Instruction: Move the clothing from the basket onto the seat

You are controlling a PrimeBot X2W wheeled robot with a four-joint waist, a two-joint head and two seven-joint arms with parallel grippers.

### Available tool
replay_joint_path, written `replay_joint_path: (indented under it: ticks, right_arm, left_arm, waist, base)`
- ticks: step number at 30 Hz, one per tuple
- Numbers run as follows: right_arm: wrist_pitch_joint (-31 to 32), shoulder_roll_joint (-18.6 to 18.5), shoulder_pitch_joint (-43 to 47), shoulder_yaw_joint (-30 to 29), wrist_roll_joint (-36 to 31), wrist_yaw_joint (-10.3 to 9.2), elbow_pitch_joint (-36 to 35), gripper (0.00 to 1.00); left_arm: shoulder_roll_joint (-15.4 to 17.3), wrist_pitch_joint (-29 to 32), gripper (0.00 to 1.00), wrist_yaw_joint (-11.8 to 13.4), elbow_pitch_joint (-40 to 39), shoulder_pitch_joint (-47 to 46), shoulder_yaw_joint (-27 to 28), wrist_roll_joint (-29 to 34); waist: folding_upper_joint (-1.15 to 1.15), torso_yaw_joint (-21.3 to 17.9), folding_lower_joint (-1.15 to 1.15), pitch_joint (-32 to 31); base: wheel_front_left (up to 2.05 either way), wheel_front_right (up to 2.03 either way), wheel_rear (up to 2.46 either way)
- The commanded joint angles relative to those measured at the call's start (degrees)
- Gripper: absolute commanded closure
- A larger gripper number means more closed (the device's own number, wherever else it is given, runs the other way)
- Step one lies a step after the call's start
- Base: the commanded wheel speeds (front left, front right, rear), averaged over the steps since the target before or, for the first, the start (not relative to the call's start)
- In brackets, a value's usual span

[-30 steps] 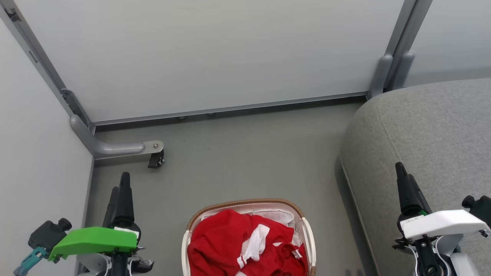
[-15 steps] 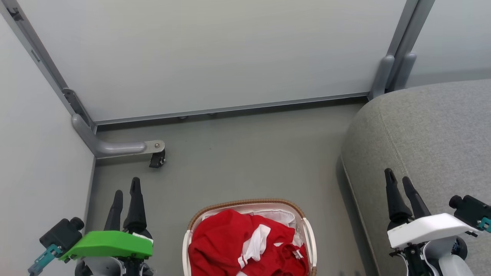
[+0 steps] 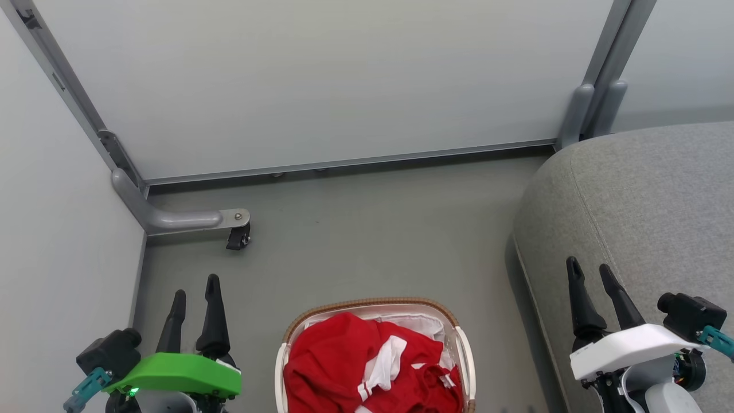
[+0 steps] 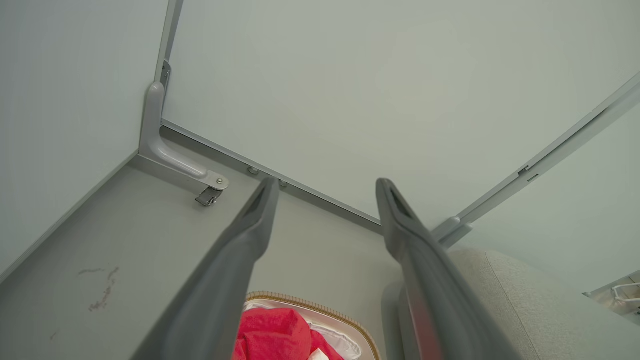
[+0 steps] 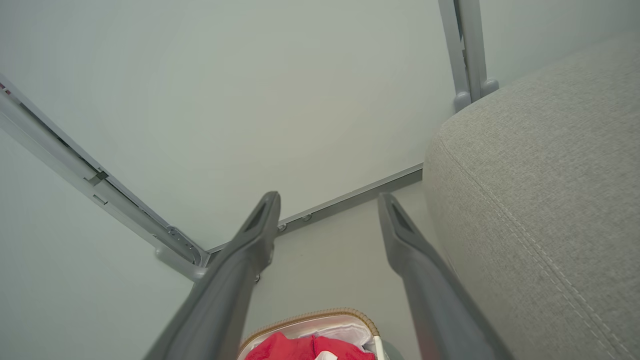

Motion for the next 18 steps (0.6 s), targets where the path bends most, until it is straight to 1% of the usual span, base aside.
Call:
replay_joint_path:
  ticks: [1,18]
  right_arm:
    - [-0.6,-0.4,0.0,0.0,-1.8,0.03,-0.4,0.0]
    - [-3.0,-0.5,0.7,1.0,-11.6,0.03,0.0,0.0]
  left_arm:
    - [0.4,-0.5,0.0,0.2,-0.3,-0.1,-0.2,1.3]
    - [0.5,-2.8,0.0,0.3,2.4,0.0,-1.8,9.1]
  waist:
    - [0.0,0.0,0.0,0.0]
    - [0.0,0.2,0.0,0.2]
  base:
    - [0.0,0.0,0.0]
    - [0.0,0.0,0.0]
